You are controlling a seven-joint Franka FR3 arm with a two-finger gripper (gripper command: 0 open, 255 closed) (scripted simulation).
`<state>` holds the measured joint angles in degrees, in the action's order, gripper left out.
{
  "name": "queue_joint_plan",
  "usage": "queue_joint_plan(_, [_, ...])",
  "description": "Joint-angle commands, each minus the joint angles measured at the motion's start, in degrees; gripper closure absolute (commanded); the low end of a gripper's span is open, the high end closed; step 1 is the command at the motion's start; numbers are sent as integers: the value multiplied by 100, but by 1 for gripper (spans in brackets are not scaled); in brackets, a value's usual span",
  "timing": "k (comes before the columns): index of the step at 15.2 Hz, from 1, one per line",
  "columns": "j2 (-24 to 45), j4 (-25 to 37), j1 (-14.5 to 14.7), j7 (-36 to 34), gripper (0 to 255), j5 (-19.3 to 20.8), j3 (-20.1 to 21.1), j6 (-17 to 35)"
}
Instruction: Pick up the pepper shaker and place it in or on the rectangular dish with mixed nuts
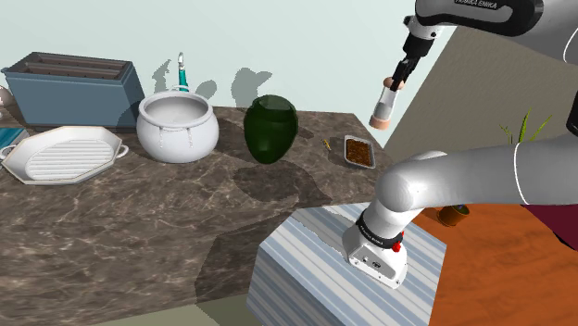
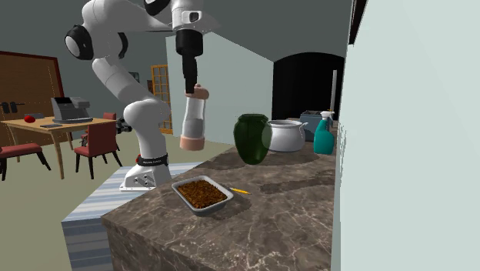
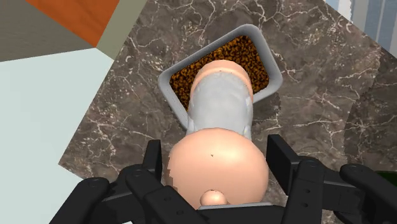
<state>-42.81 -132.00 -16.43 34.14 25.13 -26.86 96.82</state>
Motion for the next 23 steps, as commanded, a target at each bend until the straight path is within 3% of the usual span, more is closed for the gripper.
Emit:
queue_joint_plan(1, [-58, -143, -28, -8, 255, 41, -26, 85])
queue_joint_plan(23, [21, -1705, -194, -292, 255, 562, -576, 1721])
